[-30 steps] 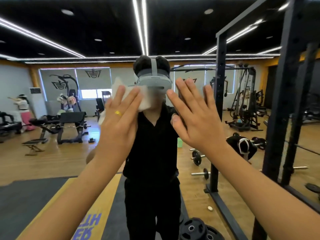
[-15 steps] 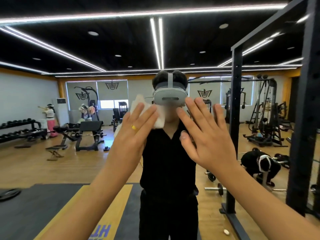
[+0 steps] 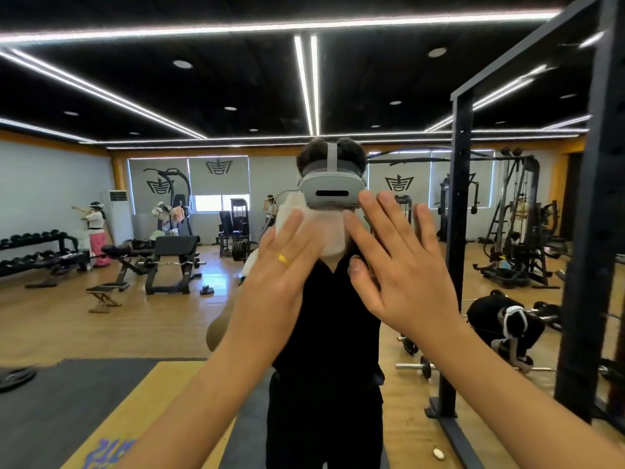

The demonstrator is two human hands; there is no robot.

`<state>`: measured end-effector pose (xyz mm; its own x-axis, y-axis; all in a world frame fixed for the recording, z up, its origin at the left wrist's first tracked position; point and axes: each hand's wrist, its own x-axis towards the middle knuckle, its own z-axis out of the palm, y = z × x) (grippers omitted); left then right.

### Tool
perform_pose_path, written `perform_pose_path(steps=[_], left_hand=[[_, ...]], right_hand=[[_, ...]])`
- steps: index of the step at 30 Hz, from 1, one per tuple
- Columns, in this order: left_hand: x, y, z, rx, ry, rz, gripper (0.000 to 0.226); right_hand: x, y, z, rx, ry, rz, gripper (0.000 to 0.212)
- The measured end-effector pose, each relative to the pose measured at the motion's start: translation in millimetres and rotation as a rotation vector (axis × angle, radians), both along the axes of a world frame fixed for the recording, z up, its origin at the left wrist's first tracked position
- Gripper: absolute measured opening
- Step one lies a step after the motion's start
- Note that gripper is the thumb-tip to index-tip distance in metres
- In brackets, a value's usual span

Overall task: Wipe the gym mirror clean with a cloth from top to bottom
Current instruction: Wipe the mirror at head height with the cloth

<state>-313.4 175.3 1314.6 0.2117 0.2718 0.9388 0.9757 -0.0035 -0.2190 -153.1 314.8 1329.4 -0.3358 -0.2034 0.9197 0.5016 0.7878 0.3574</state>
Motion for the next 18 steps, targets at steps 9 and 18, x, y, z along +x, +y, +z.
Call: perform_pose_path(steps=[9, 18], left_hand=[[-6, -9, 117, 0.138, -0.162, 0.070, 0.047], [-23, -25, -43, 0.074, -0.130, 0.032, 0.051]], right_hand=[[-2, 0, 0, -0.002, 0.016, 0.009, 0.060], [-2, 2, -1, -0.003, 0.016, 0.000, 0.059]])
